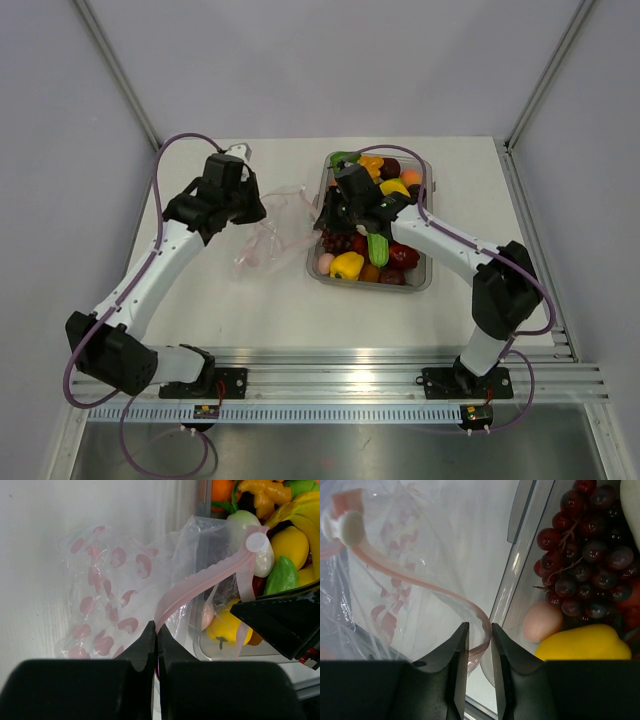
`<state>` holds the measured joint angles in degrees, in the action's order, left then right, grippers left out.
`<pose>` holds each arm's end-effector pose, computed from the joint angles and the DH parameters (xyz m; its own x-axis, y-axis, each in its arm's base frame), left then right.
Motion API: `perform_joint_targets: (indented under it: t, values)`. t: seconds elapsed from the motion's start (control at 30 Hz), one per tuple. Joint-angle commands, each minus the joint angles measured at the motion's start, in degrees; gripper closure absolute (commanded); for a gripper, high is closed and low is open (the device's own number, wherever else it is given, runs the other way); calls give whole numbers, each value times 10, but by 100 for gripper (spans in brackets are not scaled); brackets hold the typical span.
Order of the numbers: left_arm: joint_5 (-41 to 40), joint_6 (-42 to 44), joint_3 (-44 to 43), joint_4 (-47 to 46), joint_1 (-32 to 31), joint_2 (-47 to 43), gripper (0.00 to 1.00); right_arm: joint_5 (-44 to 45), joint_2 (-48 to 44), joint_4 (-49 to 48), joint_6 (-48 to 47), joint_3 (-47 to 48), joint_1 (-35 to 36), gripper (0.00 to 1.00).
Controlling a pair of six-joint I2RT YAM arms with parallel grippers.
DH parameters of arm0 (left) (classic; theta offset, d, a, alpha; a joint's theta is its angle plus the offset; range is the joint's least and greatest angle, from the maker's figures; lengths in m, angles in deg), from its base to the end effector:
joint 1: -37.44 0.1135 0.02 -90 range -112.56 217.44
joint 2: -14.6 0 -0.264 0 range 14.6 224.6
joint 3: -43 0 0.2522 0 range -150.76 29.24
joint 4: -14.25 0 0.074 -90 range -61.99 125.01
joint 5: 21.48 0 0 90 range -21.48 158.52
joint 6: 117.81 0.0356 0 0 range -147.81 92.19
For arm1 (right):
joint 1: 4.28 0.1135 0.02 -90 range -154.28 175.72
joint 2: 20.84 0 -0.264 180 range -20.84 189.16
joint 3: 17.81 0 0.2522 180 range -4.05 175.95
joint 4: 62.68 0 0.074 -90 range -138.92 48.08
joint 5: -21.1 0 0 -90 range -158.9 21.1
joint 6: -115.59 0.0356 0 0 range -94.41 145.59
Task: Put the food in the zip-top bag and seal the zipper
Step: Open the zipper of the food storage bag, then pick up the fake vegetable from the bin.
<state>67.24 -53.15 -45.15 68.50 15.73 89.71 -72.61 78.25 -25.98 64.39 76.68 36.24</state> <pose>0.2607 -0.1029 0.3533 -0.7048 -0.1799 -0.6862 0.0582 0.9494 -0.3087 0.2991 0.2586 0.2817 -0.8204 0.1214 -0.5587 -0.2197 0.8353 0.5040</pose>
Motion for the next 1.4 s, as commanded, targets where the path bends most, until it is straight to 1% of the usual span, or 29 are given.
perform_joint_targets:
  t: [0.0, 0.1, 0.2, 0.27, 0.3, 0.33, 0.47, 0.53, 0.6, 0.63, 0.7, 0.87, 1.0, 1.17, 1.23, 1.3, 1.33, 1.37]
  values:
    - [0, -1, -1, -30, -3, 6, 100, 18, -46, 12, -15, 1, -5, 68]
    - [-3, -2, -4, -30, -5, 13, 100, 23, -70, 23, -20, 1, -4, 64]
    - [-2, -3, -8, -29, -8, 18, 100, 62, -111, 24, -21, -22, -5, 62]
    - [-3, -3, -13, -23, -10, 21, 100, 96, -146, 23, -24, -39, -4, 57]
    - [-4, -2, -15, -23, -11, 24, 100, 105, -156, 25, -31, -48, -5, 52]
    - [-6, -2, -15, -21, -10, 25, 100, 126, -169, 31, -34, -61, -5, 50]
    - [-3, -1, -19, -21, -12, 31, 100, 175, -174, 73, -43, -92, -5, 44]
    - [-3, -2, -23, -20, -13, 35, 100, 206, -176, 92, -40, -114, -4, 39]
    - [-3, -1, -24, -20, -15, 35, 100, 224, -180, 96, -39, -136, -5, 37]
    - [-2, -2, -25, -20, -16, 36, 100, 239, -181, 97, -40, -142, -4, 35]
    - [0, -2, -25, -20, -17, 38, 100, 252, -176, 98, -44, -151, -4, 34]
    - [2, -2, -30, -16, -22, 43, 100, 290, -135, 104, -58, -145, -4, 30]
    - [2, -4, -32, -10, -24, 43, 100, 303, -109, 84, -73, -137, -5, 27]
    - [2, -3, -40, -5, -26, 42, 100, 315, -64, 81, -86, -118, -7, 26]
    - [1, 0, -42, -3, -26, 43, 100, 316, -54, 76, -88, -116, -8, 29]
    - [2, 2, -42, -1, -27, 43, 100, 316, -53, 71, -88, -114, -9, 34]
    - [2, 2, -41, -1, -27, 45, 100, 313, -54, 72, -88, -113, -9, 44]
    - [3, 1, -40, 0, -27, 44, 100, 312, -56, 72, -88, -112, -9, 48]
